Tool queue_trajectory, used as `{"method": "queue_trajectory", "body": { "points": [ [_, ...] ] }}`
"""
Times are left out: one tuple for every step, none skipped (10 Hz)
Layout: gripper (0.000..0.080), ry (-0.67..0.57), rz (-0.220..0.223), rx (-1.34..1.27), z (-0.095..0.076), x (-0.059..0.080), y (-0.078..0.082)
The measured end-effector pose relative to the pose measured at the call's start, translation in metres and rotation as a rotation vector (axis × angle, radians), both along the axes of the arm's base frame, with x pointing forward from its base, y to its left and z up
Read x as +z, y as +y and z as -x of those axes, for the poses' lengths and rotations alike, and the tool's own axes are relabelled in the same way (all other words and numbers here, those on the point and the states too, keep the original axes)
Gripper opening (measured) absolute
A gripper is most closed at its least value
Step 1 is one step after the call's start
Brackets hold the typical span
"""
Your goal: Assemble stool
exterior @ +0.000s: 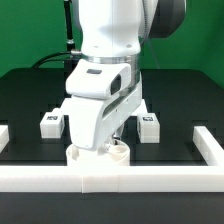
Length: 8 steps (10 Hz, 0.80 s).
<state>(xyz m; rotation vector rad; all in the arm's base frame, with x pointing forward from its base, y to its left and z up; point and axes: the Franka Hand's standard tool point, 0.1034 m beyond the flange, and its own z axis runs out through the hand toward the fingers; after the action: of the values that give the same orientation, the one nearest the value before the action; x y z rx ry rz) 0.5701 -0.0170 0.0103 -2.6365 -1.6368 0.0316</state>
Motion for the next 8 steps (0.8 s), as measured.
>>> {"method": "queue_trajectory", "body": {
  "points": [
    [0.0032,0.0,0.0,0.0,0.0,0.0,0.0],
    [0.0032,0.001,0.0,0.0,0.0,0.0,0.0],
    [0.0032,0.001,0.0,0.0,0.0,0.0,0.0],
    [0.0032,0.001,0.0,0.0,0.0,0.0,0.0],
    [0.0032,0.001,0.001,-0.003,0.0,0.0,0.002],
    [0.0032,-0.001,0.001,-0.009,0.0,0.0,0.016],
    [0.0031,0.0,0.0,0.005,0.0,0.001,0.036],
    [0.0031,-0.002,0.001,0.003,-0.001,0.002,0.055]
  ]
}}
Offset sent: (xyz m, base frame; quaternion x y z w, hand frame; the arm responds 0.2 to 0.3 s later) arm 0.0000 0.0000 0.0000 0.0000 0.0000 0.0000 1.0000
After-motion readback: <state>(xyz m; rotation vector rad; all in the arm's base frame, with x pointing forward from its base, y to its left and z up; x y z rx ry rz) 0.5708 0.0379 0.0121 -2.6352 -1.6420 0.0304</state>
